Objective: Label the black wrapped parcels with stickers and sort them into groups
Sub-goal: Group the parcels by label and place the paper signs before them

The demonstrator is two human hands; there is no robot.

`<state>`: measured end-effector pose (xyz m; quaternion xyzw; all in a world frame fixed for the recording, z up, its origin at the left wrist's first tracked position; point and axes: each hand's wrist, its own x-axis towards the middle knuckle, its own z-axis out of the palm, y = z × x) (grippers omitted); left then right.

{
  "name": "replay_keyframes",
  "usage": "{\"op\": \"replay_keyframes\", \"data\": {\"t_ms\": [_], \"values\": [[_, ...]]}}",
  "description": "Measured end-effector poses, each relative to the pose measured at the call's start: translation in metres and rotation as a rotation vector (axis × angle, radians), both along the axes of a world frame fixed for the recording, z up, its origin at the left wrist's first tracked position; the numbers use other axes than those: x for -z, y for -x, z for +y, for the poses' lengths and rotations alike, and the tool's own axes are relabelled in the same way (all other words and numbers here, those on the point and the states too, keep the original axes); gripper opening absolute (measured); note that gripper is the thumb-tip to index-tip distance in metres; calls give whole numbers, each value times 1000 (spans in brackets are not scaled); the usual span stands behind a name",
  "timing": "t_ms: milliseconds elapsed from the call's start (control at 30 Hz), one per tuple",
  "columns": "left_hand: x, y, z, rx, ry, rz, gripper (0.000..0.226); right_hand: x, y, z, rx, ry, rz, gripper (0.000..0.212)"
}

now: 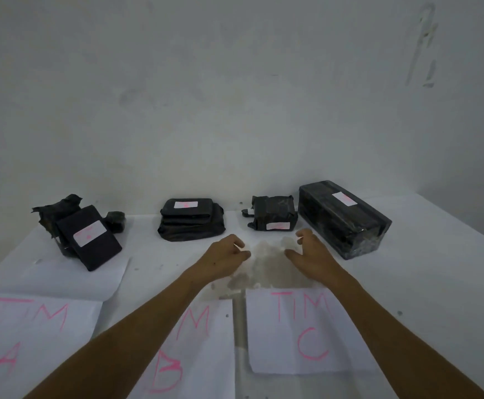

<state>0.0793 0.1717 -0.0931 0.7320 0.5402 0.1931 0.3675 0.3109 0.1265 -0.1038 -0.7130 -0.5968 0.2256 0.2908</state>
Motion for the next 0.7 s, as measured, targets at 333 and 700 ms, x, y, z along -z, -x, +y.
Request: {"op": "replay_keyframes", "data": {"t_ms": [333, 700], "values": [[29, -60, 63, -172, 95, -458, 47, 20, -14, 73, 62, -33, 461, 121], [40, -56, 87, -131, -90, -366, 30, 11, -31, 94, -3, -88, 576, 62]]}}
